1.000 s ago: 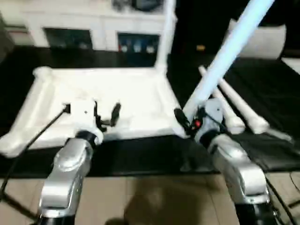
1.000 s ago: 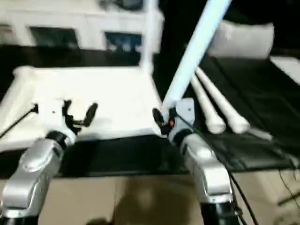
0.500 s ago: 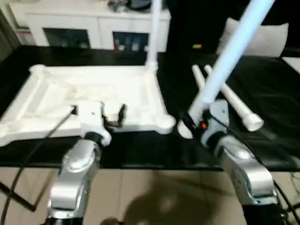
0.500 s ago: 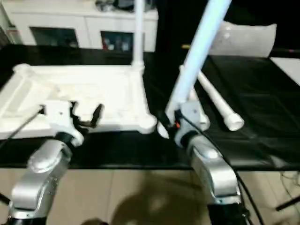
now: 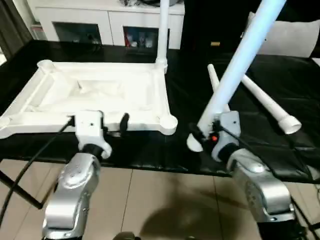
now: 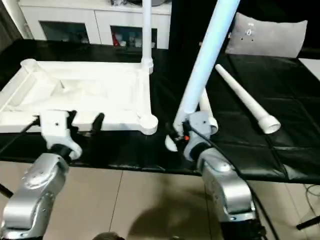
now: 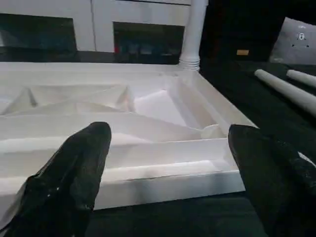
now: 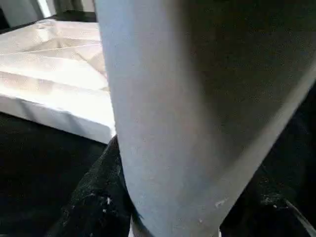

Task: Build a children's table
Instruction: Move to table

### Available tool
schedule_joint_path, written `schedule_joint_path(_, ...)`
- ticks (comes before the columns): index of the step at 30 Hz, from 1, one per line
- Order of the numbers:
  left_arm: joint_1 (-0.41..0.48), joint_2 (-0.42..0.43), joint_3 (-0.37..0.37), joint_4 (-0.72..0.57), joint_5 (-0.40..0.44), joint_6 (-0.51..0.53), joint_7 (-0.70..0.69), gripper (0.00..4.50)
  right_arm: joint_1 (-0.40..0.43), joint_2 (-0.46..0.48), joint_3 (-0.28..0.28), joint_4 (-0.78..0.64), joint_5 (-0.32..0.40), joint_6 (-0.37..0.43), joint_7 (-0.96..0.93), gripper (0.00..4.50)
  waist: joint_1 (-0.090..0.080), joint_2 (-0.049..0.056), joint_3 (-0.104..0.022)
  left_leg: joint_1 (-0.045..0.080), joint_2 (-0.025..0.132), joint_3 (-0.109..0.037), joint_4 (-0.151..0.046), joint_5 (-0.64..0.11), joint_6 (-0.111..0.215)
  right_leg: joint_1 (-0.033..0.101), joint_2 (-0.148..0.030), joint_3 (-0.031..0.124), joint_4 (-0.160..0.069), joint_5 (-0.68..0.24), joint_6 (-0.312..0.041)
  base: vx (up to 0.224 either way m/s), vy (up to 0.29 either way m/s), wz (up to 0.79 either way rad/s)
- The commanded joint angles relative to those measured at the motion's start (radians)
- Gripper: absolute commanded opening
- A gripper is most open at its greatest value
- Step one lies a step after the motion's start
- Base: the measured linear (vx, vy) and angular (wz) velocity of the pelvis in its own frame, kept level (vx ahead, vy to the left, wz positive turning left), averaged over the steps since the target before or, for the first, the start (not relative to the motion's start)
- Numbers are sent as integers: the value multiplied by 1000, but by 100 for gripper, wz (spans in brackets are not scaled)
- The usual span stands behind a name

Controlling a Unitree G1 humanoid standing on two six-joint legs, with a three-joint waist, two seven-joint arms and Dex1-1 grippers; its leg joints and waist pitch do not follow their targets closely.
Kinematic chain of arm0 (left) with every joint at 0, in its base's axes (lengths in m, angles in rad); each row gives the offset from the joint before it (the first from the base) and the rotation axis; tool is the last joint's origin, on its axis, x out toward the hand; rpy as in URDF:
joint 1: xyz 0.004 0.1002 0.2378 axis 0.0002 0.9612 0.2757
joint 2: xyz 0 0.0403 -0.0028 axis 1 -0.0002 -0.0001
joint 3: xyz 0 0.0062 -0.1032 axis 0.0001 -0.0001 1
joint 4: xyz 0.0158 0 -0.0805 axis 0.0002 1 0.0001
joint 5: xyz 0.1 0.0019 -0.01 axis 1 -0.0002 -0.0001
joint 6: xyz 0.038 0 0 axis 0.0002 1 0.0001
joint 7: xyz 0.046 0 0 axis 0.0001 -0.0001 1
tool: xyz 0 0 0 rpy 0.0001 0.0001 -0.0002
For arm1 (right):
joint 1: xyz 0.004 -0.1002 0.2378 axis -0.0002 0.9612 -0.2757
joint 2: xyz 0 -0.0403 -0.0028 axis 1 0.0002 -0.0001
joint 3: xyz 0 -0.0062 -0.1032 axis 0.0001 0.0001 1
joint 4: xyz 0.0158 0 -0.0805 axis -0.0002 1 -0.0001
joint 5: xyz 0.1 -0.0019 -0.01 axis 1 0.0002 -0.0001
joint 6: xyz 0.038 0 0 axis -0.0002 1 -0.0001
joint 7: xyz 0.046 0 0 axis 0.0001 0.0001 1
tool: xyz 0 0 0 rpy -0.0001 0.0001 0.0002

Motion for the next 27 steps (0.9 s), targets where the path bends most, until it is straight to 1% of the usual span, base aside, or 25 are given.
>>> schedule_joint_path(1, 5, 7, 1, -23, 0, 2, -15, 417, -11, -22, 20, -22, -26, -16, 13, 189, -18, 14, -16, 59, 125, -60, -116, -674, -40, 6, -140, 54, -136, -599, -40, 0, 0, 0)
schedule_joint_path(3, 10, 8, 2, -28, 2, 4, -19, 417, -13, -35, 45, -27, -42, -23, 26, 189, -27, 17, -12, 69, 123, -56, -120, -705, -41, 24, -140, 30, -152, -626, -15, 19, 26, -3)
schedule_joint_path(5, 13, 10, 2, -33, -2, 8, -22, 417, -9, -40, 63, -32, -49, -24, 38, 189, -26, 13, -29, 42, 123, -58, -132, -607, -23, 73, -162, 44, -139, -535, -24, 79, 48, -8)
schedule_joint_path(6, 14, 13, 1, -34, -3, 10, -25, 417, -6, -40, 70, -35, -50, -26, 44, 189, -4, -1, -25, -75, 77, -70, -113, -385, 53, 158, -231, 39, -156, -628, 16, 85, 30, 15)
schedule_joint_path(7, 15, 16, 0, -35, -3, 10, -27, 417, -4, -40, 74, -36, -51, -28, 46, 189, -1, -14, -41, -74, 77, -58, -36, -203, 98, 158, -293, 42, -190, -694, 30, 86, 33, 42)
schedule_joint_path(8, 15, 18, -1, -35, -4, 10, -28, 417, -3, -39, 75, -36, -52, -29, 46, 189, 2, -5, -41, -82, 86, -54, -11, -108, 115, 160, -300, 9, -201, -641, -2, 86, 33, 42)
schedule_joint_path(9, 15, 19, -1, -35, -4, 9, -28, 417, -3, -38, 74, -36, -53, -30, 43, 189, 7, 6, -43, -76, 90, -53, -18, -90, 118, 160, -285, -9, -200, -588, -25, 126, 39, 55)
schedule_joint_path(10, 14, 20, -1, -34, -4, 9, -28, 417, -2, -37, 74, -36, -53, -30, 42, 189, -20, 34, -59, 24, 152, -77, -91, -74, 73, 91, -141, -30, -122, -341, -48, 166, 37, 30)
schedule_joint_path(11, 14, 20, -1, -34, -3, 9, -28, 417, -2, -38, 74, -36, -54, -32, 42, 189, -45, 48, -73, 96, 194, -136, -110, 11, 116, 31, -91, -45, -31, -188, -35, 166, 37, 30)
schedule_joint_path(12, 14, 20, -2, -32, -1, 8, -29, 417, 2, -33, 69, -34, -50, -39, 37, 189, -55, 40, -83, 167, 214, -177, -89, 142, 198, -74, -78, -17, 60, -124, 30, 200, 43, 5)
schedule_joint_path(13, 14, 20, -3, -31, 0, 7, -30, 417, 4, -21, 52, -31, -36, -35, 28, 189, -44, 37, -83, 158, 187, -161, -58, 380, 264, -126, -79, 2, 109, -80, 96, 176, 22, 10)
schedule_joint_path(14, 13, 19, -5, -29, 2, 6, -32, 417, 5, -15, 41, -27, -30, -34, 21, 189, -36, 33, -85, 126, 154, -110, -59, 556, 303, -139, -71, 1, 124, 2, 137, 176, 22, 10)
schedule_joint_path(15, 11, 18, -5, -28, 3, 7, -33, 417, 3, -18, 39, -25, -37, -35, 17, 189, -38, 32, -88, 119, 138, -94, -59, 602, 325, -142, -71, 4, 111, 41, 138, 136, -18, 4)
schedule_joint_path(16, 11, 17, -5, -28, 3, 8, -33, 417, 2, -24, 44, -25, -46, -38, 17, 189, -38, 9, -85, 96, 87, -40, -54, 514, 338, -136, -73, 12, 52, 148, 85, 123, -57, 2)
schedule_joint_path(17, 8, 21, -9, -25, 6, 5, -36, 417, 1, -27, 48, -24, -55, -42, 15, 189, -41, -16, -81, 82, 47, -14, -45, 386, 316, -112, -86, 29, -6, 209, 41, 123, -57, 2)
schedule_joint_path(18, 6, 24, -12, -23, 8, 4, -38, 417, 1, -29, 49, -24, -60, -44, 13, 189, -29, -79, -91, 22, -27, 12, -27, 81, 245, -5, -132, 102, -60, 136, 4, 109, -114, 8)
schedule_joint_path(19, 4, 27, -14, -21, 10, 2, -41, 417, 1, -28, 48, -24, -60, -42, 13, 189, 10, -68, -81, -38, -14, -21, 69, -86, 170, 73, -280, 202, -113, -29, -199, 115, -125, -1)
schedule_joint_path(20, 3, 30, -16, -19, 10, 0, -45, 417, 2, -24, 46, -24, -57, -36, 14, 189, 13, -62, -80, -57, 4, -35, 85, -71, 120, 95, -287, 195, -111, -70, -265, 115, -125, -1)
schedule_joint_path(21, 1, 32, -17, -18, 5, -2, -52, 417, 3, -21, 44, -26, -55, -28, 14, 189, 16, -49, -69, -67, 9, -43, 95, -28, 39, 92, -263, 165, -105, -86, -310, 100, -83, -9)
schedule_joint_path(22, -1, 37, -19, -16, 1, -2, -63, 417, 9, -17, 41, -34, -50, -16, 16, 189, 12, -35, -53, -55, 23, -42, 92, -50, -31, 75, -227, 186, -123, -158, -378, 60, -42, -20)
schedule_joint_path(23, -1, 38, -19, -15, 0, -2, -66, 417, 12, -15, 39, -36, -43, -12, 18, 189, 11, -9, -38, -31, 38, -32, 30, -70, -82, 46, -143, 173, -126, -258, -329, 60, -42, -20)
schedule_joint_path(24, -1, 39, -19, -15, 1, -2, -67, 417, 13, -14, 37, -37, -37, -9, 18, 189, 1, 10, -39, -10, 55, -18, -23, -82, -110, 30, -96, 148, -118, -292, -259, 47, 26, -56)
schedule_joint_path(25, 0, 39, -19, -14, 1, -2, -69, 417, 15, -21, 41, -42, -47, -13, 12, 189, -32, 41, -47, 42, 131, -47, -105, -153, -155, -28, -23, 92, -23, -250, -111, 84, 54, -53)
schedule_joint_path(26, 2, 39, -19, -13, 0, -1, -71, 417, 18, -23, 40, -48, -53, -15, 4, 189, -33, 44, -68, 129, 174, -50, -110, -177, -135, -83, -43, 69, 9, -202, -86, 84, 54, -53)
schedule_joint_path(27, 4, 39, -22, -11, 1, 0, -72, 417, 21, -27, 40, -54, -60, -24, -1, 189, -47, 13, -56, 83, 186, -93, -137, -228, -45, -55, -77, 39, 51, -39, -55, 73, 29, -39)
